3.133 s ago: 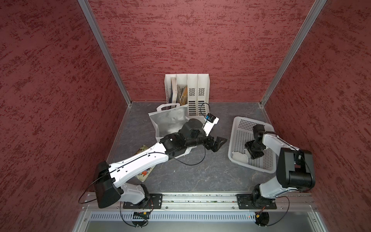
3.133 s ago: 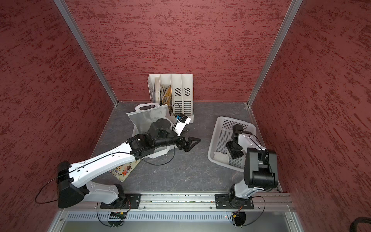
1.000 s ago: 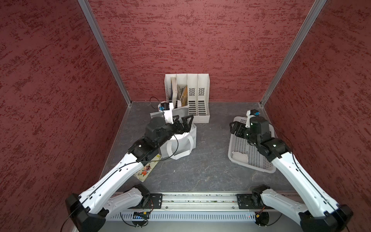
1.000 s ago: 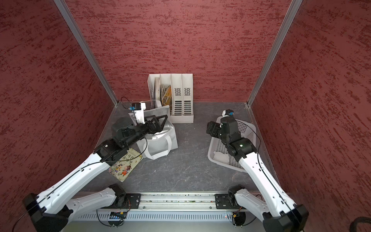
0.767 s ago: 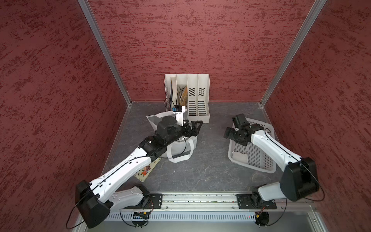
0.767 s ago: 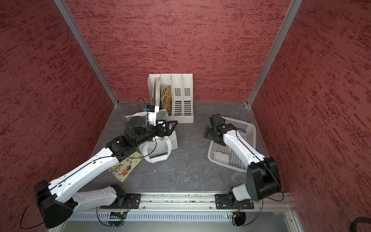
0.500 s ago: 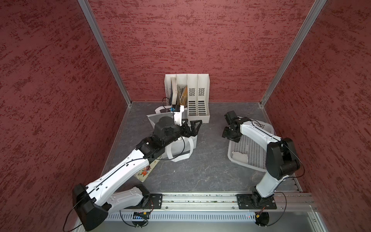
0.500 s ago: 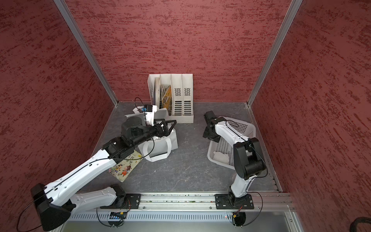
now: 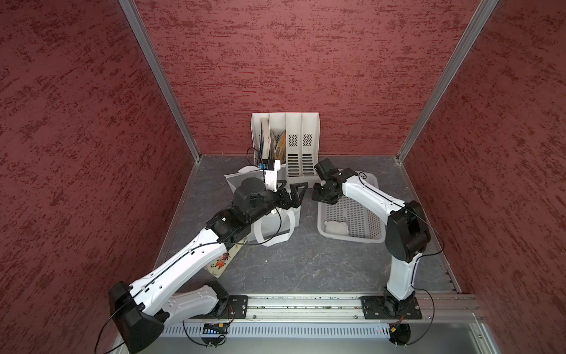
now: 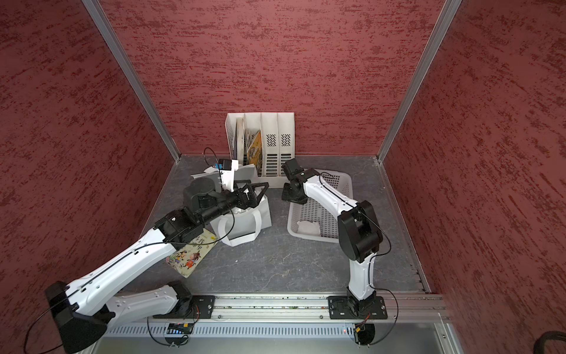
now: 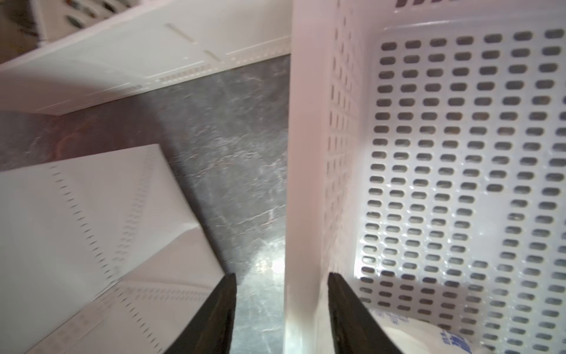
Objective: Place the ice pack in the delivery bag
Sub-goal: Move the bin to the center of the board, then pick up the ice pack from the bin.
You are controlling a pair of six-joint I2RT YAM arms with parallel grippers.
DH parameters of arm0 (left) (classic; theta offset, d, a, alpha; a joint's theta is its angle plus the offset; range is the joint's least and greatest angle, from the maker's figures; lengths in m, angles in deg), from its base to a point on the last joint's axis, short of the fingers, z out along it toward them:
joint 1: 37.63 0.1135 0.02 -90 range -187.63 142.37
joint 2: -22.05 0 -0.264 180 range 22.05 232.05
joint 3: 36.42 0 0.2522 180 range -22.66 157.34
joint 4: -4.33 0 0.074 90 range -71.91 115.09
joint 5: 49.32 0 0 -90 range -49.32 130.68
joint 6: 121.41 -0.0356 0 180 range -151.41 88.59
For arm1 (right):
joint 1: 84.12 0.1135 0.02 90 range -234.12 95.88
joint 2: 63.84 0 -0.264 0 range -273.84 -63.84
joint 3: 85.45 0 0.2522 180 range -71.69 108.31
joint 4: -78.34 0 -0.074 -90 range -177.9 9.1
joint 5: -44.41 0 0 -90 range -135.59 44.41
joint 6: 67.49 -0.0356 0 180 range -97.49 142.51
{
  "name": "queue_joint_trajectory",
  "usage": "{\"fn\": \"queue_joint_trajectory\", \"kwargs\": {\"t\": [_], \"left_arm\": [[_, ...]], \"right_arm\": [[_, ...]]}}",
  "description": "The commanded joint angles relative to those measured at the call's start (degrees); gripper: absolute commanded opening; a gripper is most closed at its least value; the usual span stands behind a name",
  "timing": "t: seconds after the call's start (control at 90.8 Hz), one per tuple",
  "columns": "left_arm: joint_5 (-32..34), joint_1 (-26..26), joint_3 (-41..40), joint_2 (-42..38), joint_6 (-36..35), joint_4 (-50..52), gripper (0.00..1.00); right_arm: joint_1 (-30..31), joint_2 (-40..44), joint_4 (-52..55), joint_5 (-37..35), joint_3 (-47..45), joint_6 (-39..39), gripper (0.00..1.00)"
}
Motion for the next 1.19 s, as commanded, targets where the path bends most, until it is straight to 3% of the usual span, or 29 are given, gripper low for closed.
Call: {"fn": "queue_joint_trajectory", "kwargs": {"t": [0.0, 0.055, 0.132, 0.242, 0.32, 0.397, 0.529, 0.595, 0.848, 1.179], "left_arm": [[-2.1, -0.96, 2.75, 1.0, -1.55, -0.34, 1.0], [-3.27, -1.44, 3.85, 2.27, -2.06, 0.13, 1.0], [-4.85, -2.31, 6.31, 5.14, -2.83, 2.34, 1.0], [-9.19, -3.34, 11.9, 12.04, -4.04, 7.17, 0.99], [-11.68, -4.44, 19.5, 18.87, -6.33, 15.3, 0.96], [-13.53, -5.9, 29.7, 28.23, -8.81, 27.36, 0.92], [-13.65, -9.13, 45.83, 42.63, -13.63, 45.26, 0.88], [-12.55, -11.16, 52.21, 49.01, -17.69, 51.6, 0.87], [-5.71, -14.05, 74.67, 69.28, -30.68, 65.31, 0.87], [-5.15, -13.3, 75.92, 77.8, -33.72, 62.39, 0.88]], "right_arm": [[-0.62, 11.66, -1.93, -3.01, -2.31, 4.97, 0.62], [-0.75, 19.97, -6.06, -6.29, -9.13, 8.51, 0.64], [-3.06, 32.87, -13.75, -6.45, -19.57, 12.03, 0.78], [-13.24, 40.92, -12.41, 3.52, -28.04, 7.38, 0.8], [-17.55, 45.8, -9.7, 5.18, -32.43, 5.21, 0.81], [-19.96, 52.95, -9.31, 1.6, -36.65, 2.16, 0.82], [-21.3, 64.06, -8.51, -11.07, -38.22, -1.64, 0.82], [-21.23, 68.31, -10.39, -12.89, -38.54, -1.89, 0.82], [-21.31, 75.05, -11.59, -14.47, -37.99, -1.56, 0.83], [-21.26, 75.61, -8.0, -13.46, -36.7, -1.46, 0.83]]}}
